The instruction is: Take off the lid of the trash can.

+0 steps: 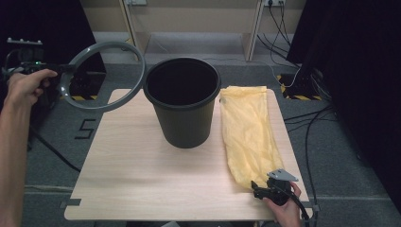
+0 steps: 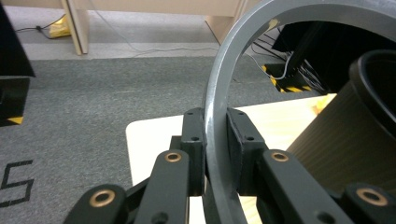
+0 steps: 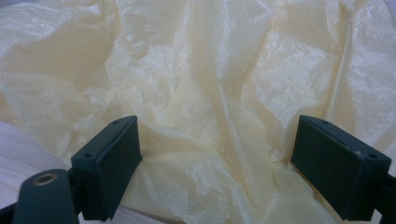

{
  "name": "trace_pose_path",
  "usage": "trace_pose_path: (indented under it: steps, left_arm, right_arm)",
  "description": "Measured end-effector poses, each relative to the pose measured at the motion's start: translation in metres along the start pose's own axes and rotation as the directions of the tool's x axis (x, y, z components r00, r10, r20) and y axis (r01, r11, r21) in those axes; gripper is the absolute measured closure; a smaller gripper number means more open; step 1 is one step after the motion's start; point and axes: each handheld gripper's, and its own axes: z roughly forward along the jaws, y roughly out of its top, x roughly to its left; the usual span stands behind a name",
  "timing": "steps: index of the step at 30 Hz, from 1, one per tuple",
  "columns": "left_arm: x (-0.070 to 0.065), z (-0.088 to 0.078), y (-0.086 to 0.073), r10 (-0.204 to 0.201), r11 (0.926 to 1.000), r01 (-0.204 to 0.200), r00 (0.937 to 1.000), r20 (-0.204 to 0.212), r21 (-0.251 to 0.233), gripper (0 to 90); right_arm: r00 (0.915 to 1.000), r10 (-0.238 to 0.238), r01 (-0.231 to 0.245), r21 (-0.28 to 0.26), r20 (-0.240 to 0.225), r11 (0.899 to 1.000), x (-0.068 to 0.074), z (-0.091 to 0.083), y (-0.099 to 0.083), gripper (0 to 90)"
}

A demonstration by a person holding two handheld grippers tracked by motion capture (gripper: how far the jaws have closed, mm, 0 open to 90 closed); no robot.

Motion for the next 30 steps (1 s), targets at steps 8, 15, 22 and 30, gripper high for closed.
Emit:
trace_pose_path:
  steps: [8, 15, 22, 30]
  left_arm:
    - [0.023, -0.004, -0.023, -0.046, 0.9989, 0.046, 0.9987, -0.020, -0.002, 78.1]
    - [0.035, 0.003, -0.042, -0.068, 0.9976, 0.068, 0.9971, -0.036, 0.009, 78.1]
    - [0.044, 0.025, -0.067, -0.096, 0.9945, 0.098, 0.9944, -0.044, 0.037, 78.1]
    - [0.049, 0.054, -0.091, -0.111, 0.9905, 0.117, 0.9909, -0.076, 0.073, 78.0]
  right_arm:
    - [1.0000, -0.001, 0.001, -0.001, 0.000, 1.000, 0.000, 0.000, 0.000, 15.8]
    - [1.0000, 0.000, 0.000, -0.001, -0.001, 1.000, 0.000, 0.000, 0.000, 15.8]
    - [1.0000, 0.003, -0.003, 0.002, -0.001, 1.000, 0.000, 0.000, 0.000, 15.8]
    - [1.0000, -0.001, 0.001, 0.000, -0.001, 1.000, 0.000, 0.000, 0.000, 15.8]
